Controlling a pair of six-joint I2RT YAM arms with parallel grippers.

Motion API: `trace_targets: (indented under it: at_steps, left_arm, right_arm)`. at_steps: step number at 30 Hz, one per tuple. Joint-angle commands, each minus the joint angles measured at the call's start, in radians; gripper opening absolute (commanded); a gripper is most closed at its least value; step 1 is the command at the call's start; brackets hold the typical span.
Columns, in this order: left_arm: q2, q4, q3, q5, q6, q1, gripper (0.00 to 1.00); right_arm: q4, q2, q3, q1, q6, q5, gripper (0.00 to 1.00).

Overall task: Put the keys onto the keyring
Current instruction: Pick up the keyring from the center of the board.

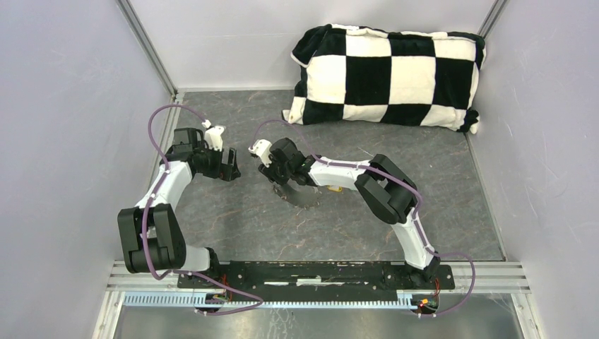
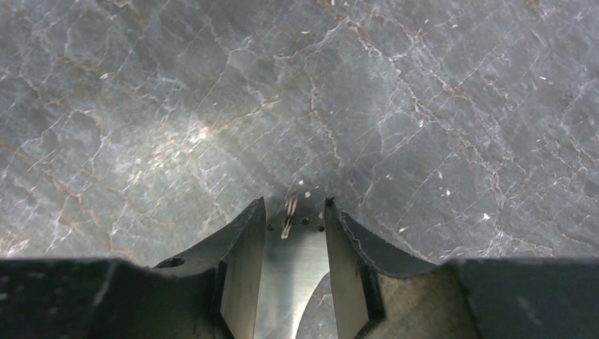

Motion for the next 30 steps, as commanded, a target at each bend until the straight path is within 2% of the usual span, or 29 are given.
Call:
trace_targets:
  at_steps: [1,8,13,17,20,23,30]
  left_arm:
    - [-0.039,0.002,0.01,0.018,0.051,0.005,1.0]
    - [-0.05,-0.005,0.007,0.028,0.07,0.005,1.0]
    - [-0.052,-0.018,0.005,0.061,0.075,0.005,1.0]
    - [-0.051,-0.045,-0.005,0.116,0.106,0.004,1.0]
    - [-0.056,-0.112,0.005,0.176,0.173,0.005,1.0]
    - [-0.095,-0.194,0.025,0.262,0.28,0.006,1.0]
    - [-0.204,-0.532,0.143,0.433,0.625,0.003,0.99]
  right_arm:
    - [0.032,0.04,0.068,-0.018,0.005,-0.012,0.4]
    - [0.021,0.054,0.062,-0.029,0.003,-0.034,0.28]
    - [0.017,0.049,0.064,-0.031,-0.001,-0.071,0.0]
    - [0.024,0.0,0.052,-0.032,-0.002,-0.161,0.0]
    - [0.085,-0.099,-0.013,-0.032,0.006,-0.258,0.0]
    - [0.147,-0.214,-0.101,-0.031,0.026,-0.336,0.0]
    - [0.213,-0.437,-0.256,-0.016,0.078,-0.483,0.0]
